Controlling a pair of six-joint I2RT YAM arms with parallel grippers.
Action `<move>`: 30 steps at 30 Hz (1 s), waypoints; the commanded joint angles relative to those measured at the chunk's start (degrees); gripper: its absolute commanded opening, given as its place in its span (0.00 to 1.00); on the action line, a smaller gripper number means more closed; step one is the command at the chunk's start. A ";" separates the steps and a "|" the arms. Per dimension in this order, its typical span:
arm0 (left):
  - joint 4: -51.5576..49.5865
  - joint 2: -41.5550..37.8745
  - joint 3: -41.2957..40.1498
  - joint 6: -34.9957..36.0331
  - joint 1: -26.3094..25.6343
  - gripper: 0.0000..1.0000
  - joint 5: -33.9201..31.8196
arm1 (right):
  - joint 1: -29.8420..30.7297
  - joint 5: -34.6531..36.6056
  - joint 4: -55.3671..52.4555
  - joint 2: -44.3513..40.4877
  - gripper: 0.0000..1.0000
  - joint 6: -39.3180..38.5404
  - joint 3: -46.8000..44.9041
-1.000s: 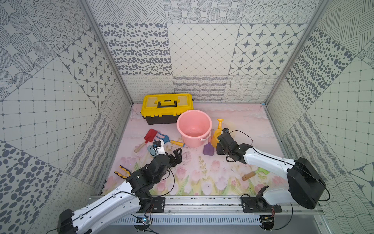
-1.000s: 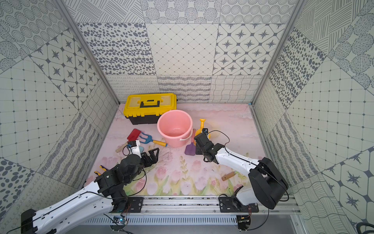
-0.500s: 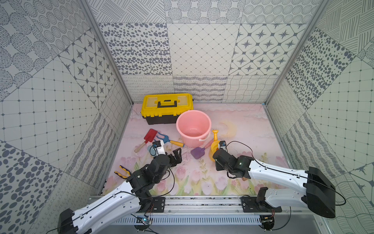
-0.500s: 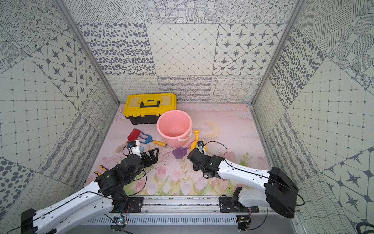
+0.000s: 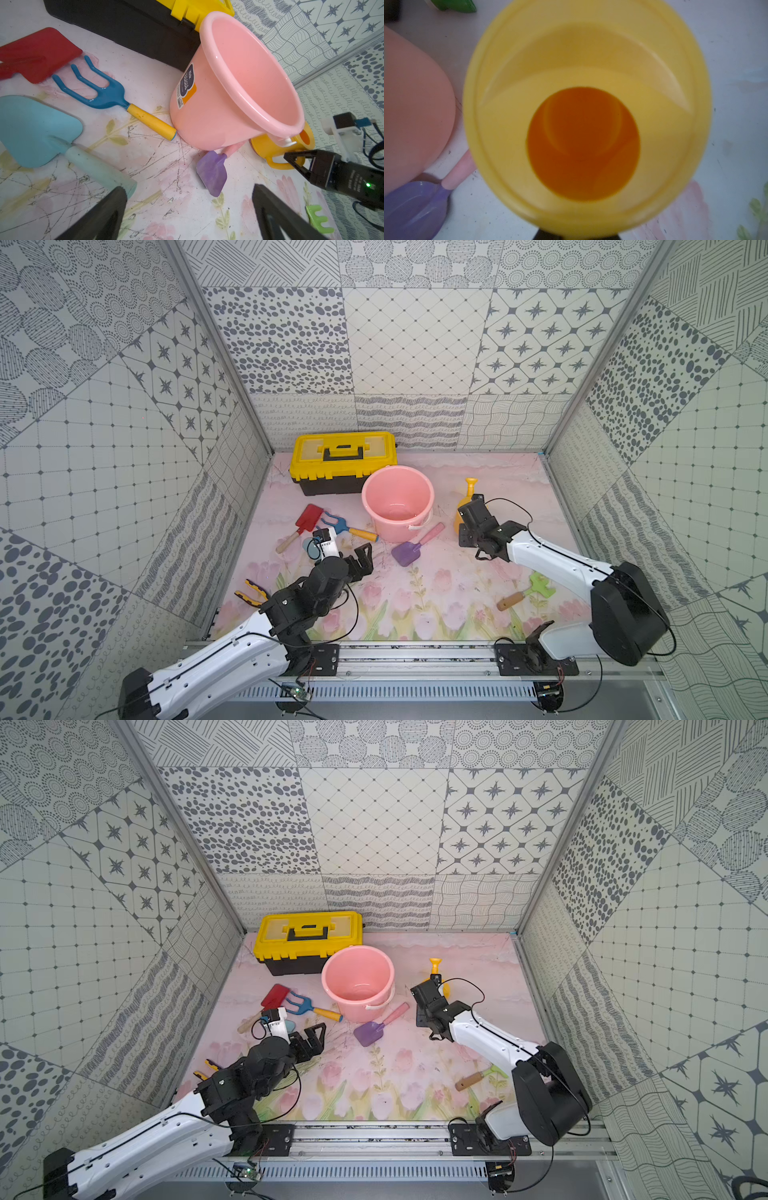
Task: Organize the gardening tools
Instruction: Adjust the gardening tool at the center of the board.
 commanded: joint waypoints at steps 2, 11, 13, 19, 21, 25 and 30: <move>0.55 0.04 0.04 1.23 -0.25 0.99 -1.02 | -2.05 -0.93 7.00 7.03 0.00 -5.13 6.79; 0.44 0.04 0.09 1.70 -0.25 0.99 -1.51 | -3.36 -4.47 9.09 17.80 0.00 -6.21 15.69; 0.23 -0.08 0.13 1.72 -0.27 0.99 -1.80 | -2.28 -4.76 9.18 16.45 0.00 -4.90 14.28; 0.61 0.44 0.12 1.50 -0.27 0.99 -1.20 | 2.18 -2.48 6.73 10.13 0.00 -3.56 8.21; 0.59 0.50 0.13 1.51 -0.28 0.99 -1.19 | 3.43 -1.51 5.01 7.92 0.00 -2.91 6.17; 0.36 0.28 0.13 1.38 -0.22 1.00 -1.37 | 5.75 -0.73 2.86 3.27 0.00 -0.81 1.01; 0.61 0.43 0.13 1.27 -0.22 1.00 -0.85 | 6.87 1.45 2.35 0.24 0.00 0.02 -1.87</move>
